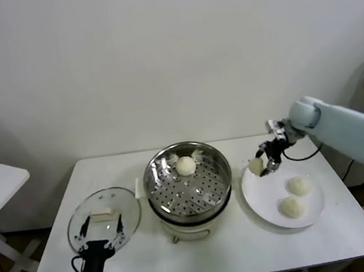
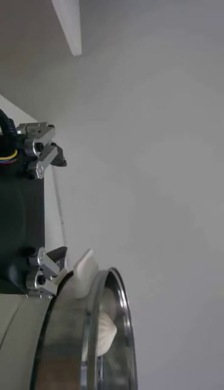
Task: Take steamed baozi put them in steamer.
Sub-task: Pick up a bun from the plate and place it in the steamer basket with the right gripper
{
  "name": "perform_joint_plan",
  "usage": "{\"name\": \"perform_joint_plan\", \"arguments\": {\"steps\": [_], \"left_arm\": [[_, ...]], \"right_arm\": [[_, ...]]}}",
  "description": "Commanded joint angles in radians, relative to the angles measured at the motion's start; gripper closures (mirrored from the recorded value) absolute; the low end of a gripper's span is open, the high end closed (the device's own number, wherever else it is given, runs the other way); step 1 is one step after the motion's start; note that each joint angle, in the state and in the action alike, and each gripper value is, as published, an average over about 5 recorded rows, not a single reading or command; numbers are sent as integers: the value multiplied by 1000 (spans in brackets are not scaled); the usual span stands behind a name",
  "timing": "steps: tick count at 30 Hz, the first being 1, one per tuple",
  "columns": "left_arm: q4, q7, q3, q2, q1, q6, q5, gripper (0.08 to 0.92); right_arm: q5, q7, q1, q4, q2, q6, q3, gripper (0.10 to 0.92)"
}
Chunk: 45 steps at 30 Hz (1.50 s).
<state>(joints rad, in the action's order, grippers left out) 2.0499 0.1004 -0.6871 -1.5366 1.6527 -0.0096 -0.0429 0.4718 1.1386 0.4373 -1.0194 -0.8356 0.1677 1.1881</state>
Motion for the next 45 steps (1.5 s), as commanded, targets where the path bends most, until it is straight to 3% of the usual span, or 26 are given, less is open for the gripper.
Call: {"name": "perform_joint_plan", "arguments": {"steps": [1,10,24,45], "left_arm": [[-3,-1,17,-5,-4,-2,-7,177],[3,-4,55,-21,-12,-7,-26,177],[29,-5,44,-28,4,-10,-14,177],[42,-8,67,-29,15,-1,-18,177]], "right_arm": [[246,12,309,-15,-56,13,210,330],[398,-43,319,-112,-236,84,234,333],[370,-79,151,-48,-497,105,233,333],[236,-62,24,66,-559,83,211,332]]}}
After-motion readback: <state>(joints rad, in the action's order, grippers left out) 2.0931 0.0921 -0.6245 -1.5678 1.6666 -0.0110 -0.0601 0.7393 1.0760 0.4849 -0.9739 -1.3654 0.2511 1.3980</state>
